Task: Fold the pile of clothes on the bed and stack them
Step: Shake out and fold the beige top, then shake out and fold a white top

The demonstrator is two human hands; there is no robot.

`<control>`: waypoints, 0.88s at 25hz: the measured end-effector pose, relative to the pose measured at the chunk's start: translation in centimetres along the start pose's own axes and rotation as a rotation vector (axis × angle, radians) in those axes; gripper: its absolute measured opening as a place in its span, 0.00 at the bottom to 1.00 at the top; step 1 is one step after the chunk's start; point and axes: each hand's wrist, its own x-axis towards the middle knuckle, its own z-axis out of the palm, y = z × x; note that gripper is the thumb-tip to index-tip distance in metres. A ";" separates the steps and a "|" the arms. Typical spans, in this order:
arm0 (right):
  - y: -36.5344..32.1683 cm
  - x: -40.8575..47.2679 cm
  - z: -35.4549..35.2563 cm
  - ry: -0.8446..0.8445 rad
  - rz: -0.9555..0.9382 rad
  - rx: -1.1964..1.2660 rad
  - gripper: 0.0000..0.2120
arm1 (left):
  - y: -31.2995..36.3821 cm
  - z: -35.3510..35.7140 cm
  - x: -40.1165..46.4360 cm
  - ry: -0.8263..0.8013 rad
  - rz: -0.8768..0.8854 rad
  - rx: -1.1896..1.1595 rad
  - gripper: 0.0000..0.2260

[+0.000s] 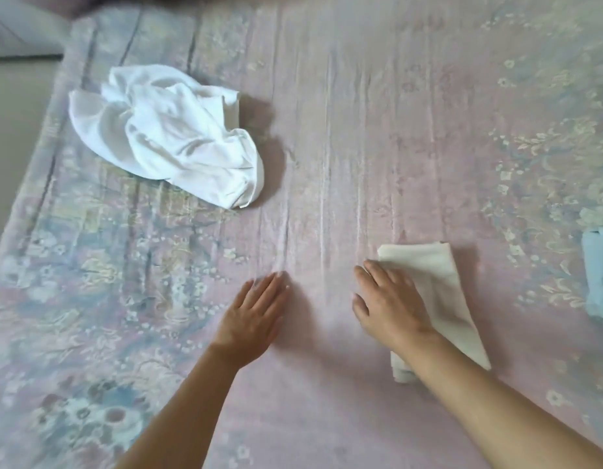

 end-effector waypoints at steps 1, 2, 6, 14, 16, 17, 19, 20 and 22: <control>-2.5 1.7 0.0 -0.034 -0.062 -0.020 0.21 | -2.4 -0.3 -2.1 0.027 -0.112 0.009 0.22; -5.0 3.5 0.1 -0.054 -0.130 -0.045 0.21 | -4.8 -0.5 -3.8 0.050 -0.259 0.026 0.22; -13.2 10.2 0.4 -0.184 -0.340 -0.048 0.24 | -11.7 0.5 -7.6 0.074 -0.769 -0.005 0.29; -16.1 21.7 2.6 0.109 -0.539 -0.252 0.19 | -12.8 4.3 -7.8 0.270 -0.844 -0.066 0.29; -15.8 21.9 2.3 0.192 -0.593 -0.350 0.19 | -13.3 4.6 -7.9 0.289 -0.848 -0.077 0.29; -15.8 21.7 2.3 0.209 -0.593 -0.356 0.19 | -13.4 4.6 -7.9 0.286 -0.845 -0.078 0.29; -16.4 21.0 2.9 0.200 -0.533 -0.281 0.19 | -13.6 4.8 -7.9 0.295 -0.837 -0.067 0.29; -16.9 20.5 3.1 0.168 -0.506 -0.222 0.18 | -13.7 5.0 -8.0 0.300 -0.830 -0.069 0.29; -17.9 19.8 3.0 0.066 -0.450 -0.052 0.16 | -13.8 5.0 -8.2 0.298 -0.832 -0.059 0.29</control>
